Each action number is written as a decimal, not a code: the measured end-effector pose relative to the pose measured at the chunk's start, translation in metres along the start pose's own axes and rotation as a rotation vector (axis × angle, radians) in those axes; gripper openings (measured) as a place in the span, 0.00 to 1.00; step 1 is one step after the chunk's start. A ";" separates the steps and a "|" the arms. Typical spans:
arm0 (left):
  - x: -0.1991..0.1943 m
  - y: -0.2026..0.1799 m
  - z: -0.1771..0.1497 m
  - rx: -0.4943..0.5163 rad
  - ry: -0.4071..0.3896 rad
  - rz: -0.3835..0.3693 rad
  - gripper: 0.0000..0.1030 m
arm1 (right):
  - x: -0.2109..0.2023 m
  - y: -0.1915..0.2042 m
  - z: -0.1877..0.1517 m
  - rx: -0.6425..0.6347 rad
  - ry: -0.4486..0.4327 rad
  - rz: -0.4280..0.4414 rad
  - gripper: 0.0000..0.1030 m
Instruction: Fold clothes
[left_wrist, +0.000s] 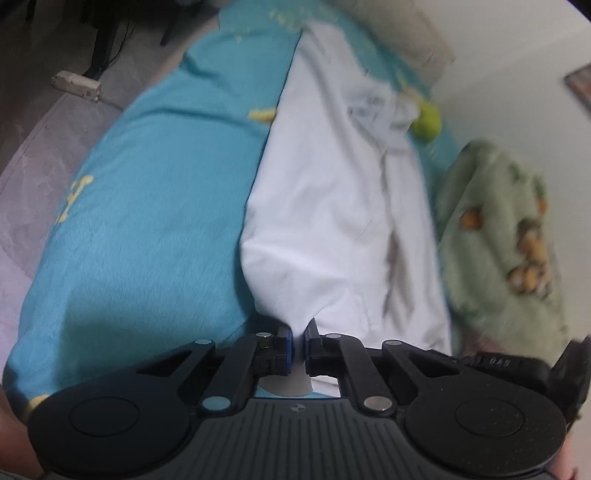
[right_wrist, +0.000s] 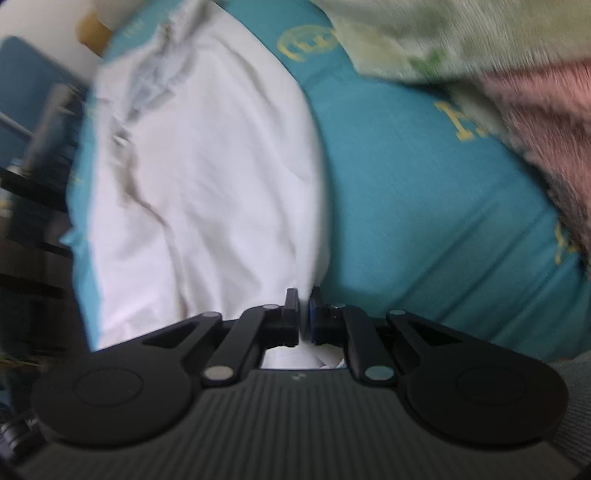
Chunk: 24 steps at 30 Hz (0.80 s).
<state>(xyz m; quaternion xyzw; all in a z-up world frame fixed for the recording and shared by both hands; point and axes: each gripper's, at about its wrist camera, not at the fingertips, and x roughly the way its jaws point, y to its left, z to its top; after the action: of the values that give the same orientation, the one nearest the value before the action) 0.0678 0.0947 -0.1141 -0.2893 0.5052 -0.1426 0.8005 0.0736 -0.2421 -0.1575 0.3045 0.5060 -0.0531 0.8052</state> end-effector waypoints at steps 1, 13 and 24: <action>-0.009 -0.002 0.000 0.002 -0.035 -0.027 0.06 | -0.007 0.002 0.001 -0.007 -0.017 0.030 0.08; -0.098 -0.045 0.019 -0.027 -0.212 -0.225 0.04 | -0.093 0.000 0.023 0.028 -0.151 0.256 0.07; -0.208 -0.093 -0.030 0.125 -0.358 -0.269 0.04 | -0.193 0.005 -0.017 -0.054 -0.280 0.401 0.07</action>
<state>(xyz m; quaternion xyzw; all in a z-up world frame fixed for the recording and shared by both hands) -0.0463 0.1202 0.0840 -0.3246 0.3024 -0.2254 0.8674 -0.0308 -0.2722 0.0033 0.3668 0.3199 0.0798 0.8699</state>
